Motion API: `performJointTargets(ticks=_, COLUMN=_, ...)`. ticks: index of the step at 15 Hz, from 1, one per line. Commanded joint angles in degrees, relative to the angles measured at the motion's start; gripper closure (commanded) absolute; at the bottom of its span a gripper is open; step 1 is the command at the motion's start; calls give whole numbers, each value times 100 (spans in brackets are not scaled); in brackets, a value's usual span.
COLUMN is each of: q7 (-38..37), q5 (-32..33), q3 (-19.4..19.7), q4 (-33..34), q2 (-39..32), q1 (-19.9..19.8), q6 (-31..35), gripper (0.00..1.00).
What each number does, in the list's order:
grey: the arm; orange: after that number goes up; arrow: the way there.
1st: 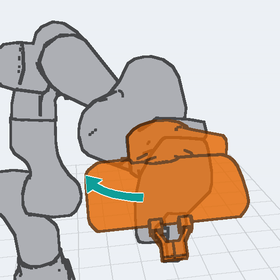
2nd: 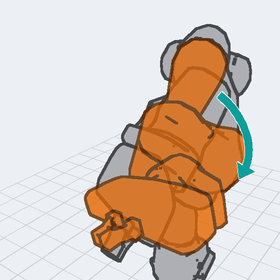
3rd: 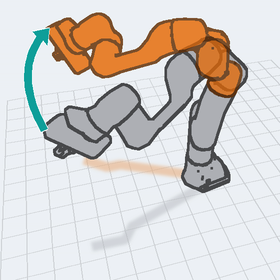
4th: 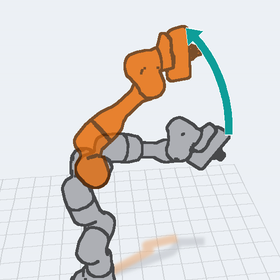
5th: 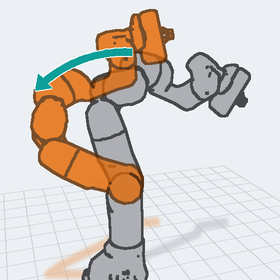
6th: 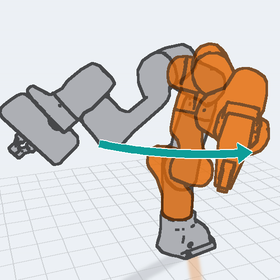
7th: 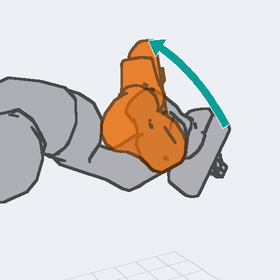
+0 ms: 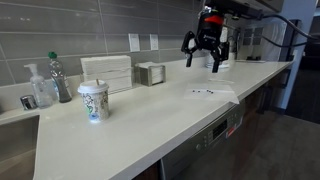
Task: Fold the paper towel on the counter top from left top paper towel corner onto the right bottom corner of the paper towel, pick up the folded paper towel and move it to the left
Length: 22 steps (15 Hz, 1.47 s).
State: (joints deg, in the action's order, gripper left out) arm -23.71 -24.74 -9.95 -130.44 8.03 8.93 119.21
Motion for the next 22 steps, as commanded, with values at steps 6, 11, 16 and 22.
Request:
performJointTargets(ticks=6, q7=-672, q5=904, q3=-109, q4=22, q2=-252, q1=-100, q6=902, gripper=0)
performJointTargets(ticks=11, q7=-812, q5=2131, q3=-20, q4=399, q2=-823, q1=-146, q6=1060, gripper=0)
performJointTargets(ticks=16, q7=-1049, q5=3667, q3=82, q4=889, q2=-1455, q1=-39, q6=826, gripper=0)
performJointTargets(ticks=22, q7=-862, q5=3708, q3=226, q4=1024, q2=-1779, q1=72, q6=1009, gripper=0)
